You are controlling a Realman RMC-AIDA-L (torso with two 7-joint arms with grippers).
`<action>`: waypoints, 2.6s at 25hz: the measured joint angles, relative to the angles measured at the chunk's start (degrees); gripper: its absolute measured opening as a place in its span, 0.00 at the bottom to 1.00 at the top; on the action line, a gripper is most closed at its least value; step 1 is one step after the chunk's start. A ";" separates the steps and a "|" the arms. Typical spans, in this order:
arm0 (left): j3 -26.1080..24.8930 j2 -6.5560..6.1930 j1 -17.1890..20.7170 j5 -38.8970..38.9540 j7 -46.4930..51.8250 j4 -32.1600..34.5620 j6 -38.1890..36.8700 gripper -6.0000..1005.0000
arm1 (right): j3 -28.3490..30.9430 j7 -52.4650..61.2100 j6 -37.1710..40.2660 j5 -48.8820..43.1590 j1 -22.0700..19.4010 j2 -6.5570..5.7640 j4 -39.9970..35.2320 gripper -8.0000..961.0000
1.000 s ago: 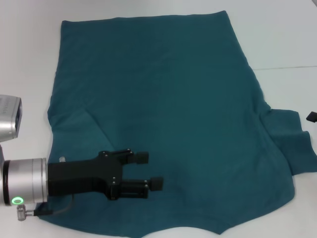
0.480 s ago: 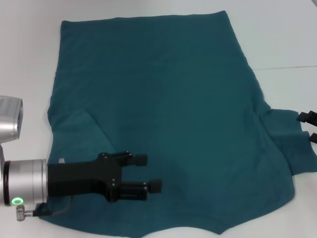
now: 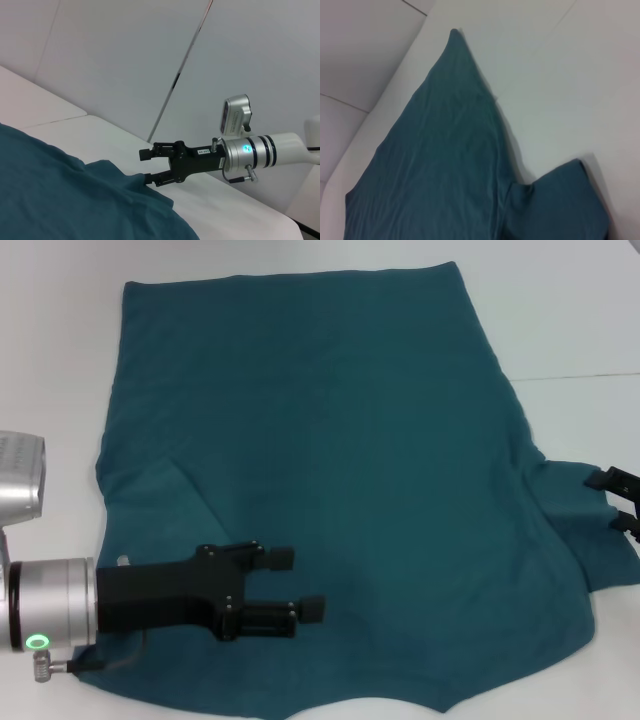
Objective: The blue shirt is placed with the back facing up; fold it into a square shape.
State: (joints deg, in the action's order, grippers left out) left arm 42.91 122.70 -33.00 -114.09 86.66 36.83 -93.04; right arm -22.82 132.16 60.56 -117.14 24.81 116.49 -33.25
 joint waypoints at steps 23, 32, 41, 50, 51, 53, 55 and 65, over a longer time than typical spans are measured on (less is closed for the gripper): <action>-0.45 -0.09 0.04 0.00 0.00 0.00 0.44 0.90 | 0.20 -0.46 0.32 0.25 0.15 0.05 0.12 0.65; -0.54 -0.09 -0.01 0.23 0.00 0.00 0.50 0.90 | 0.82 -1.69 -0.14 0.84 0.14 0.05 0.21 0.21; -0.55 -0.09 -0.12 0.28 0.13 0.00 0.50 0.90 | 1.51 -5.52 -2.91 3.84 0.12 -0.38 3.83 0.01; -0.55 -0.09 -0.14 0.43 0.64 0.00 0.50 0.90 | 2.45 -6.51 -3.55 4.80 -0.10 -0.79 3.80 0.01; -0.55 -0.09 -0.14 0.43 0.64 0.00 0.50 0.90 | 2.59 -6.56 -3.79 4.81 -0.09 -0.85 3.77 0.01; -0.55 -0.09 -0.14 0.46 0.66 0.00 0.49 0.90 | 2.68 -6.64 -4.26 4.83 -0.04 -1.08 3.72 0.01; -0.54 -0.09 -0.14 0.46 0.71 0.00 0.49 0.90 | 2.69 -6.83 -4.86 4.83 0.05 -1.34 3.72 0.01; -0.54 -0.09 -0.38 0.45 1.45 0.00 0.51 0.90 | 2.66 -8.03 -6.38 4.83 1.00 -2.63 3.52 0.01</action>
State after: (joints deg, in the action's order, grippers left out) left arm 42.36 122.61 -33.37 -113.64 88.11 36.83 -92.53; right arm -20.17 124.13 54.18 -112.32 25.81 113.86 -29.73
